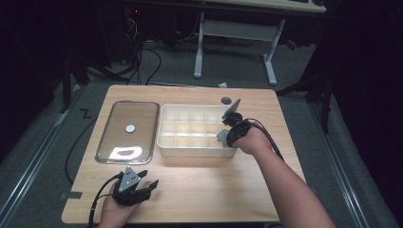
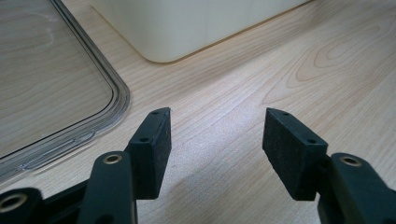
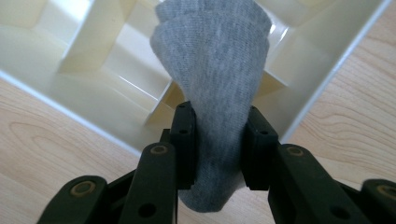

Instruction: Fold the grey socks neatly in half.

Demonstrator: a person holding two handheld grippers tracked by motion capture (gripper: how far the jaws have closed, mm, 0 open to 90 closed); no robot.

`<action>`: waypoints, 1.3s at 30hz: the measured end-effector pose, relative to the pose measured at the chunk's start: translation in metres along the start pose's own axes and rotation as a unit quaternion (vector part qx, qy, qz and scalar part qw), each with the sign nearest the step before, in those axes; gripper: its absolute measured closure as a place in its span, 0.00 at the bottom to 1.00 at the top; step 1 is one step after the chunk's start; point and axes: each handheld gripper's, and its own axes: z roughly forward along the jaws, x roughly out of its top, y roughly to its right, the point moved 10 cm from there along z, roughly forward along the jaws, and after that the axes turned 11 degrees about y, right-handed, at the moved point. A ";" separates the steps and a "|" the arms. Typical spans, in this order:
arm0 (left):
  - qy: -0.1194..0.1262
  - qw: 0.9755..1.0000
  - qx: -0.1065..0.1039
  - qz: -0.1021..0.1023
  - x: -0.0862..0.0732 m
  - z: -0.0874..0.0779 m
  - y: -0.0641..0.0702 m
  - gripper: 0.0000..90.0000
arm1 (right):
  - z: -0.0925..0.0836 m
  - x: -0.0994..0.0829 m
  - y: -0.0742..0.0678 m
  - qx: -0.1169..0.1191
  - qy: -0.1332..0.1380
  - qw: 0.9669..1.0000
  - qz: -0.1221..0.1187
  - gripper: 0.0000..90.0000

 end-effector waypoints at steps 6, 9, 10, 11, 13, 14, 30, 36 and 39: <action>-0.002 1.000 -0.001 0.001 -0.001 0.000 0.000 0.47 | 0.010 -0.002 0.000 -0.004 -0.022 1.000 -0.012 0.80; -0.003 1.000 -0.002 0.002 -0.001 0.001 0.001 0.47 | 0.016 -0.002 0.001 -0.009 -0.029 0.999 -0.020 0.80; -0.003 1.000 -0.002 0.003 -0.001 0.001 0.001 0.47 | 0.018 -0.003 -0.001 -0.011 -0.033 0.999 -0.011 0.80; -0.003 1.000 -0.002 0.003 -0.001 0.001 0.001 0.47 | 0.018 -0.003 -0.001 -0.011 -0.033 0.999 -0.011 0.80; -0.004 1.000 -0.002 0.003 -0.001 0.000 0.001 0.47 | 0.023 -0.003 0.000 -0.011 -0.034 0.999 -0.024 0.80; -0.004 1.000 -0.002 0.003 -0.001 0.000 0.001 0.47 | 0.024 -0.003 0.000 -0.013 -0.034 0.999 -0.025 0.80; -0.004 1.000 -0.003 0.003 -0.001 0.001 0.002 0.47 | 0.027 -0.003 -0.002 -0.018 -0.031 0.999 -0.034 0.72; -0.005 1.000 -0.004 0.003 -0.001 0.001 0.002 0.47 | 0.013 0.002 -0.001 -0.013 -0.016 0.999 -0.038 0.61; -0.005 1.000 -0.005 0.001 -0.001 0.002 0.002 0.47 | -0.002 0.005 -0.002 -0.009 -0.008 0.999 -0.041 0.61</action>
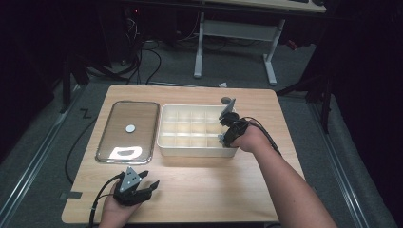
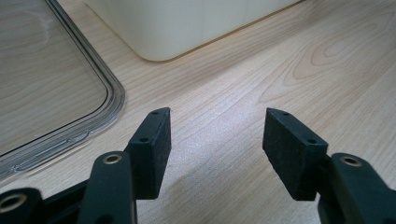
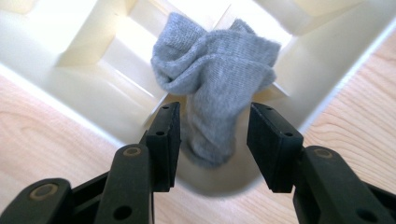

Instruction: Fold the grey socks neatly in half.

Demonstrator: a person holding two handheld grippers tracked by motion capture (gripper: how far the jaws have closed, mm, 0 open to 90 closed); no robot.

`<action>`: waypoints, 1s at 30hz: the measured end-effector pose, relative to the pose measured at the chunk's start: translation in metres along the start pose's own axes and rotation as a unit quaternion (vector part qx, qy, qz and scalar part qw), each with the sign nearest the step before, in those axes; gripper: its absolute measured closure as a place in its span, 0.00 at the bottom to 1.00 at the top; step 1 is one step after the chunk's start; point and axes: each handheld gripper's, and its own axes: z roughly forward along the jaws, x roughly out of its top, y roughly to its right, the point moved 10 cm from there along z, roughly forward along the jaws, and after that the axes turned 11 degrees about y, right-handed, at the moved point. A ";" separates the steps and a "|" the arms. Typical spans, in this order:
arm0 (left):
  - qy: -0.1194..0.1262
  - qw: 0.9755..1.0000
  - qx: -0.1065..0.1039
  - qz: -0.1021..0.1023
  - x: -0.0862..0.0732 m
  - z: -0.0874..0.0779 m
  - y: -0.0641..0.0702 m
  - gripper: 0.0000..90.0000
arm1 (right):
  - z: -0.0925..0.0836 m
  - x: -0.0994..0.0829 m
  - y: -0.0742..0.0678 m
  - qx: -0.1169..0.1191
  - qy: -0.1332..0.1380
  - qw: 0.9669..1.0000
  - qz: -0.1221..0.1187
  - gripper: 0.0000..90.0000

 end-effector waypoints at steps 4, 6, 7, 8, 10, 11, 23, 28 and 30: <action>-0.001 1.000 -0.002 0.001 0.000 0.000 0.000 0.47 | -0.014 0.005 0.003 -0.001 0.016 1.000 -0.013 0.72; -0.002 1.000 -0.002 0.002 -0.001 0.000 0.001 0.47 | -0.019 0.009 0.005 -0.007 0.030 0.999 -0.008 0.80; -0.003 1.000 -0.003 0.003 -0.001 0.000 0.001 0.47 | -0.021 0.012 0.006 -0.013 0.037 0.999 -0.004 0.85; -0.003 1.000 -0.003 0.003 -0.001 0.000 0.001 0.47 | -0.022 0.015 0.008 -0.014 0.048 0.999 -0.006 0.88; -0.003 1.000 -0.002 0.003 0.000 0.000 0.001 0.47 | -0.023 0.017 0.008 -0.012 0.052 0.999 0.003 0.91; -0.002 1.000 -0.001 0.003 0.000 0.000 0.001 0.47 | -0.022 0.018 0.009 -0.010 0.054 0.998 0.007 0.93; -0.002 1.000 -0.001 0.000 0.000 -0.001 0.001 0.47 | 0.002 0.019 0.004 -0.007 0.017 1.000 0.012 0.95; -0.002 1.000 -0.004 0.001 -0.001 0.000 0.003 0.47 | 0.009 0.015 0.003 -0.008 0.004 1.000 0.007 0.98; -0.002 1.000 -0.004 0.002 -0.001 0.000 0.003 0.47 | 0.012 0.013 0.003 -0.007 -0.002 1.000 0.003 0.98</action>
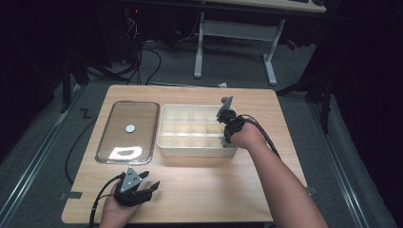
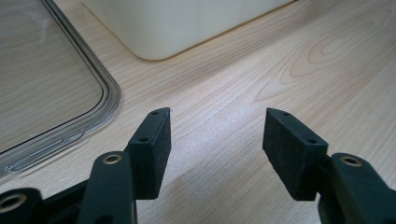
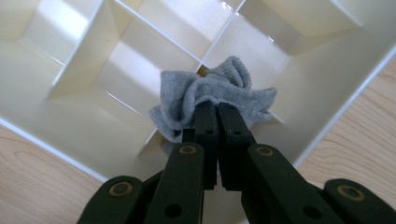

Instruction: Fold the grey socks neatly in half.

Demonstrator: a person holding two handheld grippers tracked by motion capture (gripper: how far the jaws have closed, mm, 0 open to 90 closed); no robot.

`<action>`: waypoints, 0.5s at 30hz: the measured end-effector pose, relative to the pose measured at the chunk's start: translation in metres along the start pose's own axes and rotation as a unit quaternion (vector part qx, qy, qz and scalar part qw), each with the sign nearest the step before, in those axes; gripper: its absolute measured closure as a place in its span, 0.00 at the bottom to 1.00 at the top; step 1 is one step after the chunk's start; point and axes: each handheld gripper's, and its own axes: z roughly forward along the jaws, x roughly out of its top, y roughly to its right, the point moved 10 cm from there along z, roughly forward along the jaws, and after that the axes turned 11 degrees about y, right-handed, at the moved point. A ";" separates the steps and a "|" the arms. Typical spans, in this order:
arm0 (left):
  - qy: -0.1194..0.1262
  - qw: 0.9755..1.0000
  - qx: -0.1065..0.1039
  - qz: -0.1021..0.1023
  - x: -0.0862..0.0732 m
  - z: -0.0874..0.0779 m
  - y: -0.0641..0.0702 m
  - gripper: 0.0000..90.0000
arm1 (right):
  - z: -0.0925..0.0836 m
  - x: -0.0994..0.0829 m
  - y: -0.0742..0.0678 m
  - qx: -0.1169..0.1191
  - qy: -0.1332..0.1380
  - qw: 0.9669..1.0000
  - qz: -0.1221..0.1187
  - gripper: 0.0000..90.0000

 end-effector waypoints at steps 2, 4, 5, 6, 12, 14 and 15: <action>-0.001 1.000 0.000 -0.001 0.000 0.000 0.000 0.47 | 0.003 -0.002 0.000 0.000 -0.001 1.000 0.001 0.98; -0.001 1.000 -0.001 0.000 0.000 0.001 0.000 0.47 | 0.004 -0.003 -0.002 0.000 -0.005 1.000 0.008 0.99; -0.001 1.000 -0.001 0.001 0.000 0.001 0.001 0.47 | 0.006 -0.003 -0.001 0.000 -0.004 1.000 0.001 0.99; -0.003 1.000 -0.002 0.002 -0.001 0.001 0.001 0.47 | 0.008 -0.004 -0.001 -0.001 -0.007 1.000 0.000 0.99; -0.002 1.000 -0.002 -0.002 -0.001 0.002 0.001 0.47 | 0.022 -0.007 -0.003 -0.005 -0.033 0.999 -0.004 1.00; -0.001 1.000 -0.002 -0.003 -0.001 0.001 0.001 0.47 | 0.026 -0.008 -0.004 -0.006 -0.042 0.999 0.001 1.00; -0.001 1.000 -0.003 -0.003 -0.001 0.001 0.001 0.47 | 0.027 -0.007 -0.004 -0.006 -0.042 0.999 -0.003 1.00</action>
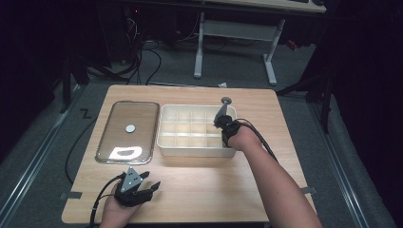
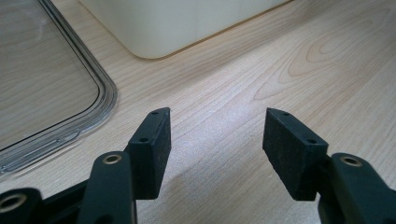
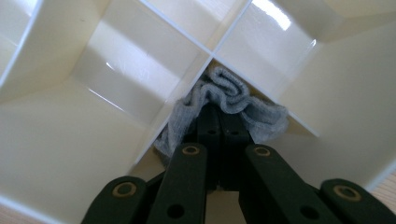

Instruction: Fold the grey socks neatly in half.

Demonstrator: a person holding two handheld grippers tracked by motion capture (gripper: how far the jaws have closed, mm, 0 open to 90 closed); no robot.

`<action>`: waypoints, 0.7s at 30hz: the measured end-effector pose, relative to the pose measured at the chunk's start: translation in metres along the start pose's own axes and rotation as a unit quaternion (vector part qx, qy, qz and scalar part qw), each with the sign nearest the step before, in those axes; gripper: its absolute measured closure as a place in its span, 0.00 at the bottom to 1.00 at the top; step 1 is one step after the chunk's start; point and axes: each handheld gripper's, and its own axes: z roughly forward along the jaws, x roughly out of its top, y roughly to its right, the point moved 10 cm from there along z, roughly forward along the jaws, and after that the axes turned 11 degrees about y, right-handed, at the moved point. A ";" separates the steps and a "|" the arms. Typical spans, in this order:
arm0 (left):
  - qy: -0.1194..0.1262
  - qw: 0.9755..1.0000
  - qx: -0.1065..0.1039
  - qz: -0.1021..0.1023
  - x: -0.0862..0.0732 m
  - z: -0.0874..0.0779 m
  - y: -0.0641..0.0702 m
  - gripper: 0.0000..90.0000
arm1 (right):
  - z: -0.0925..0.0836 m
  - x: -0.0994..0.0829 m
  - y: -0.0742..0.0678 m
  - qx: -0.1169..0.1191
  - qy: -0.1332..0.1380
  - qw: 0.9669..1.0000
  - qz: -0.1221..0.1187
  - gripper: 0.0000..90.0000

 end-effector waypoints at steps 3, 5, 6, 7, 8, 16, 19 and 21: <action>0.001 1.000 -0.003 0.001 0.001 0.000 0.001 0.47 | 0.003 0.000 0.000 0.002 -0.011 1.000 0.005 1.00; 0.001 1.000 -0.003 0.001 0.001 0.000 0.002 0.47 | 0.003 0.000 -0.001 0.001 -0.014 1.000 0.013 1.00; 0.002 1.000 -0.004 0.002 0.001 0.000 0.003 0.47 | 0.005 0.000 -0.001 -0.005 -0.017 1.000 0.005 1.00; 0.002 1.000 -0.004 0.002 0.001 0.000 0.003 0.47 | 0.005 0.000 -0.001 -0.005 -0.017 1.000 0.005 1.00; 0.000 1.000 -0.005 0.003 0.001 0.000 0.003 0.47 | 0.006 0.000 -0.002 -0.008 -0.021 1.000 0.012 1.00; 0.000 1.000 -0.006 0.003 0.001 0.000 0.004 0.47 | 0.006 0.000 -0.001 -0.001 -0.013 1.000 0.015 1.00; 0.001 1.000 -0.004 0.003 0.001 0.000 0.004 0.47 | 0.006 -0.001 -0.001 0.003 -0.012 1.000 0.015 1.00; -0.001 1.000 -0.004 0.003 0.001 0.000 0.003 0.47 | 0.006 -0.001 0.000 0.003 -0.008 1.000 0.014 1.00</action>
